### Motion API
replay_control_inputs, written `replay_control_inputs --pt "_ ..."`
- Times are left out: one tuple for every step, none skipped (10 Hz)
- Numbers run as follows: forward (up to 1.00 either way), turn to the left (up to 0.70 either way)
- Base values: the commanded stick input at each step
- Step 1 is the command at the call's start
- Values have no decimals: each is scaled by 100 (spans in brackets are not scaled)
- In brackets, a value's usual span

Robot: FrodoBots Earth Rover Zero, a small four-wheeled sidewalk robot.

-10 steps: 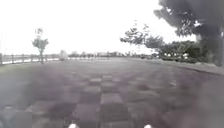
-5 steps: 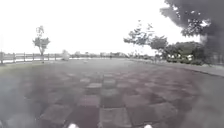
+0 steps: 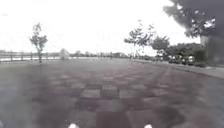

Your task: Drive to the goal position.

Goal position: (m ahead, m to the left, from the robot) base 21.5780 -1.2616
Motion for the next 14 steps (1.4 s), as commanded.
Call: replay_control_inputs --pt "100 0" --pt "100 0" --pt "100 0" --pt "100 0" --pt "100 0" --pt "100 0" --pt "100 0" --pt "100 0" --pt "100 0" --pt "100 0" --pt "100 0" --pt "100 0" --pt "100 0" --pt "100 0"
